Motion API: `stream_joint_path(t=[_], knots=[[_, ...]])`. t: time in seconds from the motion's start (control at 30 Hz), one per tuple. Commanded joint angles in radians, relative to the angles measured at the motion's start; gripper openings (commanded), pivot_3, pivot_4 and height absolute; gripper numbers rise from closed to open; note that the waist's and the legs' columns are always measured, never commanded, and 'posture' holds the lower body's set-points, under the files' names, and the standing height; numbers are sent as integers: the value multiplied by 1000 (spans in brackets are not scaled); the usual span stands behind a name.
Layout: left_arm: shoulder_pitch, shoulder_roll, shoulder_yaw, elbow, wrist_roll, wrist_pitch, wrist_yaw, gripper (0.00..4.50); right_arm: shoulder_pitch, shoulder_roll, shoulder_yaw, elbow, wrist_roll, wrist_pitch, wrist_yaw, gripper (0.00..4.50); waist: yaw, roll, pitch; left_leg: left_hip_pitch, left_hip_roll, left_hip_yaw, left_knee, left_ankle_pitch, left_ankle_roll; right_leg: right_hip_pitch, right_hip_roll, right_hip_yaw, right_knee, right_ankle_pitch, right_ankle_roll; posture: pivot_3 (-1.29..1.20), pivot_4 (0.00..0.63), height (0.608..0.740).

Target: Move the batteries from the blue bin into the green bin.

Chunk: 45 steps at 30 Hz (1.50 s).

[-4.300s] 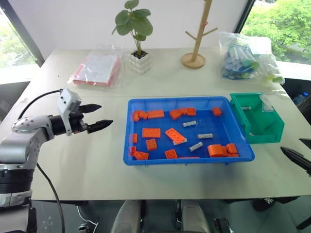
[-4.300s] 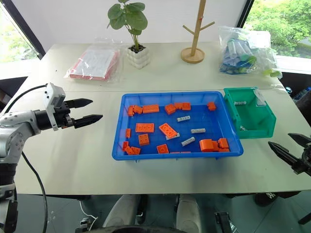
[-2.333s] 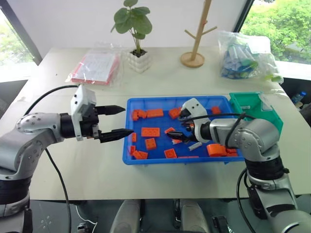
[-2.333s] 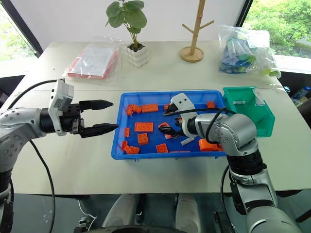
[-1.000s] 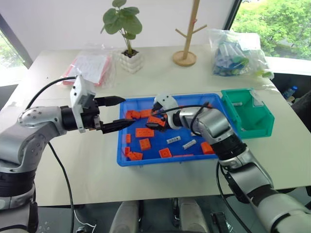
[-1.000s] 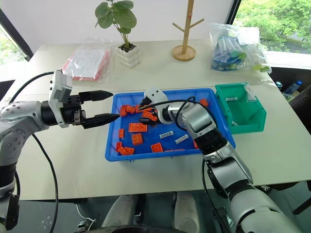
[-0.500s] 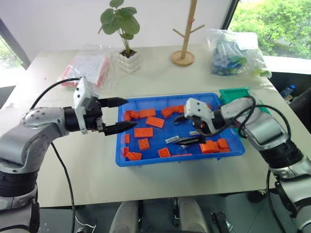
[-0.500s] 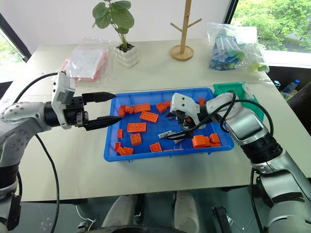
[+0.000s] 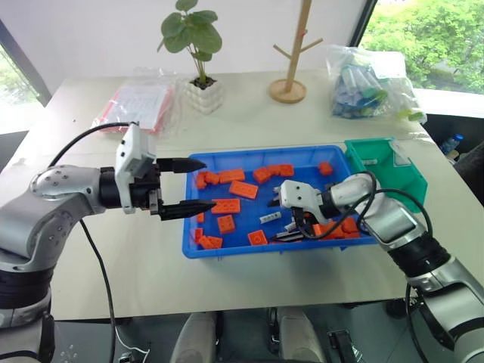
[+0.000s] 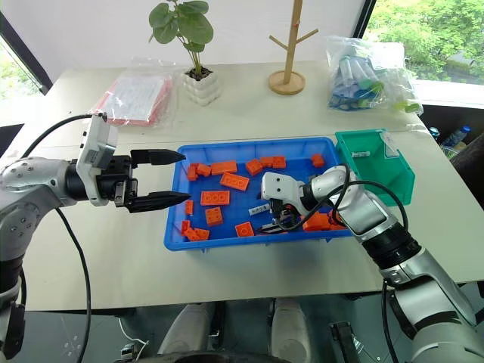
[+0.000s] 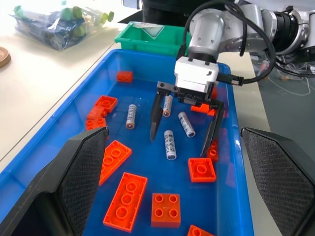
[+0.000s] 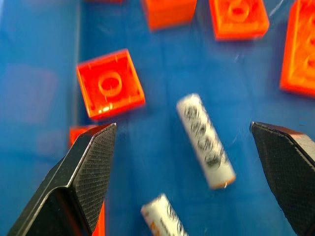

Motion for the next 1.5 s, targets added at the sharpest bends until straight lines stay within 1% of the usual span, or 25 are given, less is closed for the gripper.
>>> stream_joint_path(t=[0.03, 0.07, 0.1, 0.13, 0.27, 0.3, 0.4, 0.47, 0.57, 0.7, 0.73, 0.87, 0.93, 1.07, 1.13, 1.2, 1.27, 1.33, 1.37, 1.47, 1.5], knots=[[-37, 16, 10, 0, -5, -3, -6, 4500, -11, 24, -22, 24, -35, -41, -22, 3888, 0, 0, 0, 0, 0, 0, 0, 0, 0, 0, 0, 0, 0, 0, 0, 0, 150, 692], [-42, 15, 8, 4, -4, -3, -5, 4500, -16, 30, -27, 29, -38, -40, -27, 3566, 0, 0, 0, 0, 0, 0, 0, 0, 0, 0, 0, 0, 0, 0, 0, 0, 150, 692], [-45, 15, 7, 6, -3, -3, -4, 4500, -18, 35, -31, 32, -40, -39, -29, 3052, 0, 0, 0, 0, 0, 0, 0, 0, 0, 0, 0, 0, 0, 0, 0, 0, 150, 692], [-48, 13, 6, 8, -1, -4, -3, 4500, -22, 38, -37, 28, -37, -34, -26, 2650, 0, 0, 0, 0, 0, 0, 0, 0, 0, 0, 0, 0, 0, 0, 0, 0, 150, 692], [-56, 5, -2, 15, 6, -12, 1, 4500, -29, 42, -50, 4, -31, -6, -21, 464, 1, 0, 0, 0, 0, 0, 0, 0, 0, 0, 0, 0, 0, 0, 0, 0, 150, 692], [-57, 3, -3, 16, 7, -14, 1, 4500, -30, 40, -54, -7, -29, 4, -19, 79, 1, 0, 0, 0, 0, 0, 0, 0, 0, 0, 0, 0, 0, 0, 0, 0, 150, 692], [-62, -1, -9, 25, 13, -21, 0, 4500, -44, 35, -81, -63, 3, 76, -11, 79, 1, 0, 0, 0, 0, 0, 0, 0, -1, 0, 0, 0, 0, 0, 0, 0, 150, 692], [-66, -5, -13, 30, 19, -27, -1, 4500, -65, 24, -124, -101, 27, 121, -17, 79, 1, 0, 0, 0, 0, 0, 0, 0, -1, 0, 0, 0, 0, 0, 0, 0, 150, 692], [-67, -8, -15, 34, 25, -32, -6, 4500, -98, -1, -206, -115, 34, 180, -70, 79, 1, 0, 0, 0, 0, 0, 0, 0, -1, 0, 0, 0, 0, 0, 0, 0, 150, 692], [-62, -8, -19, 34, 29, -38, -12, 4500, -112, -87, -361, -79, 26, 249, -168, 79, 15, 0, 0, 0, 0, 0, 0, 0, -1, 0, 0, 0, 0, 0, 0, 0, 150, 692], [-61, -8, -19, 34, 29, -39, -13, 4500, -109, -102, -381, -73, 25, 259, -183, 79, 19, 0, 0, 0, 0, 0, 0, 0, -1, 0, 0, 0, 0, 0, 0, 0, 150, 692], [-60, -14, -25, 40, 36, -48, -15, 4500, -26, -223, -523, -18, -5, 291, -272, 79, 28, 0, 0, -1, 0, 2, 0, 0, -1, 0, 0, 0, 0, 0, 0, 0, 150, 692], [-64, -18, -29, 48, 40, -53, -16, 4500, 28, -269, -572, 3, -9, 291, -295, 79, 29, -1, 0, -1, -1, 4, 0, 0, -1, 0, -1, 0, -1, 0, 0, 0, 150, 692], [-80, -26, -40, 65, 50, -62, -25, 4500, 113, -320, -620, 29, -19, 283, -331, 79, 18, -1, 1, 0, -1, 6, 0, 0, 0, 0, -2, 0, 0, 0, 0, 0, 150, 692], [-91, -34, -44, 69, 52, -63, -25, 4500, 143, -325, -646, 44, -12, 293, -347, 79, 14, 0, 1, 0, -1, 7, 0, 0, 0, 0, -2, 0, 0, 0, 0, 0, 150, 692], [-99, -42, -44, 73, 50, -62, -24, 4500, 166, -317, -656, 41, -2, 297, -357, 1138, 14, 0, 1, 0, 0, 7, 0, 0, 0, 0, -2, 0, 0, 0, 0, 0, 150, 692], [-103, -46, -45, 74, 51, -60, -23, 4500, 186, -317, -647, 37, -13, 273, -365, 1954, 15, 0, 1, 0, 0, 7, 0, 0, 0, 0, -2, 0, 0, 0, 0, 0, 150, 692], [-107, -49, -45, 77, 53, -59, -22, 4500, 184, -323, -633, 30, -13, 252, -357, 3054, 17, 0, 1, 0, 0, 7, 0, 0, 0, 0, -2, 0, 0, 0, 0, 0, 150, 692], [-109, -50, -44, 78, 53, -59, -22, 4500, 174, -327, -630, 26, -4, 249, -344, 3517, 17, 0, 1, 0, -1, 7, 0, 0, 0, 0, -2, 0, 0, 0, 0, 0, 150, 692], [-114, -47, -39, 82, 50, -55, -20, 4500, 123, -341, -613, 3, 46, 202, -250, 3517, 17, 0, 1, 0, -1, 7, 0, 0, 0, 0, -2, 0, 0, 0, 0, 0, 150, 692], [-115, -46, -38, 82, 49, -54, -20, 4500, 101, -343, -601, -16, 74, 179, -196, 3517, 16, 0, 1, 0, -1, 7, 0, 0, 0, 0, -2, 0, 0, 0, 0, 0, 150, 692]])
